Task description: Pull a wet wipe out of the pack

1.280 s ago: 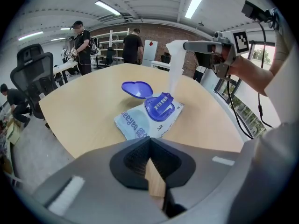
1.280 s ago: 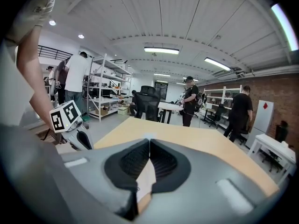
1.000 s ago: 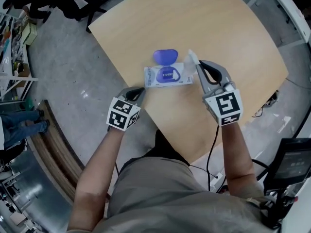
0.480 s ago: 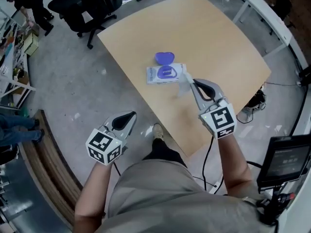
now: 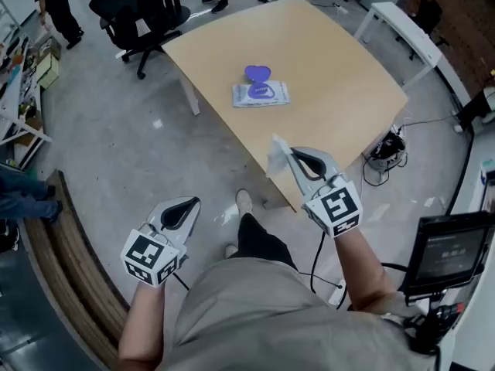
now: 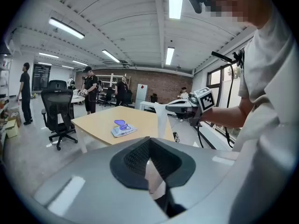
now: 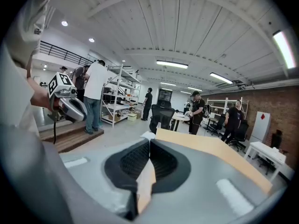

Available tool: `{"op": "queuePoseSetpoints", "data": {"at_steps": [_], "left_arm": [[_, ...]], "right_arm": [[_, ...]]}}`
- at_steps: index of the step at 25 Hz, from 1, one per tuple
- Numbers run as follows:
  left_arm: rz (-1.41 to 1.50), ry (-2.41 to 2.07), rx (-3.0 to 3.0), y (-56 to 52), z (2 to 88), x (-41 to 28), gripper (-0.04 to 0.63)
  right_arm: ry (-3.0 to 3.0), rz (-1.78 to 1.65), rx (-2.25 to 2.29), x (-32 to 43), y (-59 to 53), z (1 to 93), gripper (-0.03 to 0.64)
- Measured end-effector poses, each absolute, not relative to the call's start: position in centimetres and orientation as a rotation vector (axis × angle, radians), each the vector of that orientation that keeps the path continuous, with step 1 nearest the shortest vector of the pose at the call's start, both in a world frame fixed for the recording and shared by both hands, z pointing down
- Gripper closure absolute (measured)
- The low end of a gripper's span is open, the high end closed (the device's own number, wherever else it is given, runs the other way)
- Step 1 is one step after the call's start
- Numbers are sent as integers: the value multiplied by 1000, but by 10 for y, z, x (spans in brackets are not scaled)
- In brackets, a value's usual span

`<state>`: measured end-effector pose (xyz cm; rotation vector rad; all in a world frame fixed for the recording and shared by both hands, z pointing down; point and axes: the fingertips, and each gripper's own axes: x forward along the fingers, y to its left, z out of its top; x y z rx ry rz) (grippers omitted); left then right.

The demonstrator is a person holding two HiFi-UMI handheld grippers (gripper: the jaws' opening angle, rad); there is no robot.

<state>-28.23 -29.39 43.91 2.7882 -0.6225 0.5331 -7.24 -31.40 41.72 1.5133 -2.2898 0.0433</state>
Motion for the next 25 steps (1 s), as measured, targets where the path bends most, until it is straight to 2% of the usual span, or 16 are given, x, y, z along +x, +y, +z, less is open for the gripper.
{"op": "queuePoseSetpoints", "data": {"at_steps": [6,13,17,25], "left_arm": [[496,-619,2856,-222,410,-311,591],[408,-655,2838,-173,394,-292,591],[406,-649,2848,-142,388,-250,591],[359,-626,2878,-68,380,-114,591]], "right_arm": [[-2302,16,1479,-114,-233,383,612],[-2351,-32,1428,-113,-186,356,612],[-2384,-27,1389,-86,-148,355,612],[-2446,-12,1315,7,-63,366,612]]}}
